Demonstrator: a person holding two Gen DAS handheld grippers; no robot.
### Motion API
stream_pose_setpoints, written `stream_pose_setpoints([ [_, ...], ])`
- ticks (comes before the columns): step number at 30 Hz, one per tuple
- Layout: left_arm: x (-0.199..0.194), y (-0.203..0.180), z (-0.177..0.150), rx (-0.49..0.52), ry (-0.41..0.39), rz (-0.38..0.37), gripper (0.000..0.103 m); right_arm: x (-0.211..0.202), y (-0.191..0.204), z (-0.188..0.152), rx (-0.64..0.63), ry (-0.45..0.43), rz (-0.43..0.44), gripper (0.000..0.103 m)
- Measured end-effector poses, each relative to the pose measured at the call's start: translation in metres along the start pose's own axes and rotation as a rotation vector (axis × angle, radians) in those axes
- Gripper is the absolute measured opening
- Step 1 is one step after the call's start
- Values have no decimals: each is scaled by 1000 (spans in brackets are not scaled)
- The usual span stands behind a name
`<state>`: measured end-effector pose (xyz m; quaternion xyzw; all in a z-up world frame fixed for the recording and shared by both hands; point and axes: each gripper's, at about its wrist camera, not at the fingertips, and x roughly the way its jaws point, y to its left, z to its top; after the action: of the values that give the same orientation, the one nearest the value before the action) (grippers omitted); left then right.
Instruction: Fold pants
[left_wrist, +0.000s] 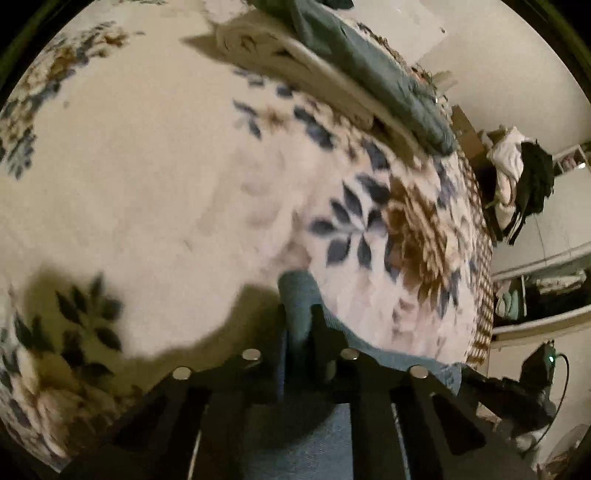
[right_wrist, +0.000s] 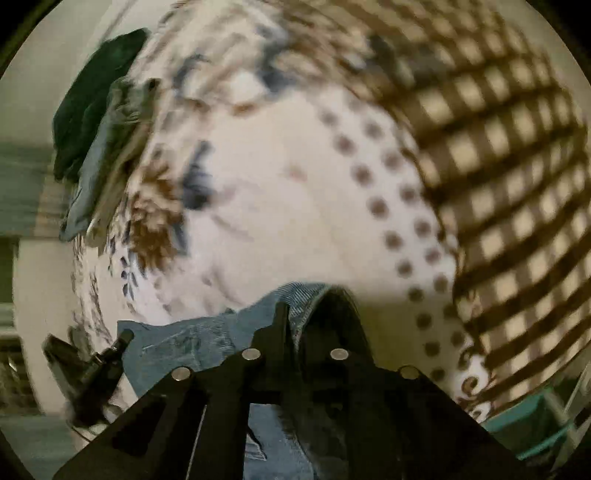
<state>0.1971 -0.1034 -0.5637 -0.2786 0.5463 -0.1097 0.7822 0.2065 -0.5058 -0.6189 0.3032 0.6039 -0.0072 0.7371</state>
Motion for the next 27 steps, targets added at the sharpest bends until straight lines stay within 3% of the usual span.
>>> stream_pose_setpoints([
  [4, -1, 13, 16, -47, -12, 17, 5, -16, 11, 5, -10, -69, -34, 6],
  [8, -4, 25, 24, -92, 10, 1, 5, 0, -8, 12, 9, 7, -80, 12],
  [10, -11, 25, 22, -104, 32, -9, 8, 0, -7, 9, -22, 39, -86, 35],
  [11, -13, 25, 19, -112, 51, -14, 10, -2, -8, 6, -20, 59, -85, 61],
  [12, -15, 26, 17, -114, 65, -8, 22, -10, -11, 0, -12, 60, -74, 77],
  [13, -18, 26, 13, -115, 75, 3, 46, -20, -15, -8, -1, 49, -57, 78],
  [14, -22, 26, 8, -115, 76, 5, 61, -30, -22, -19, 20, 43, -37, 78],
  [15, -26, 25, 2, -114, 75, -5, 84, -35, -27, -28, 38, 50, -30, 78],
  [18, -33, 21, -17, -117, 95, -31, 89, -39, -56, -63, 155, 96, 13, 78],
  [22, -28, 16, -39, -116, 135, -10, 93, -11, -82, -101, 329, 157, 64, 76],
  [24, -22, 15, -49, -121, 157, -13, 93, -4, -77, -115, 324, 121, 51, 48],
  [25, -19, 14, -53, -118, 167, -10, 93, -1, -71, -117, 299, 111, 1, 42],
  [26, -16, 13, -55, -114, 175, -3, 93, -1, -65, -120, 269, 92, -43, 29],
  [27, -14, 11, -58, -107, 184, -1, 93, -6, -61, -122, 256, 67, -49, 24],
])
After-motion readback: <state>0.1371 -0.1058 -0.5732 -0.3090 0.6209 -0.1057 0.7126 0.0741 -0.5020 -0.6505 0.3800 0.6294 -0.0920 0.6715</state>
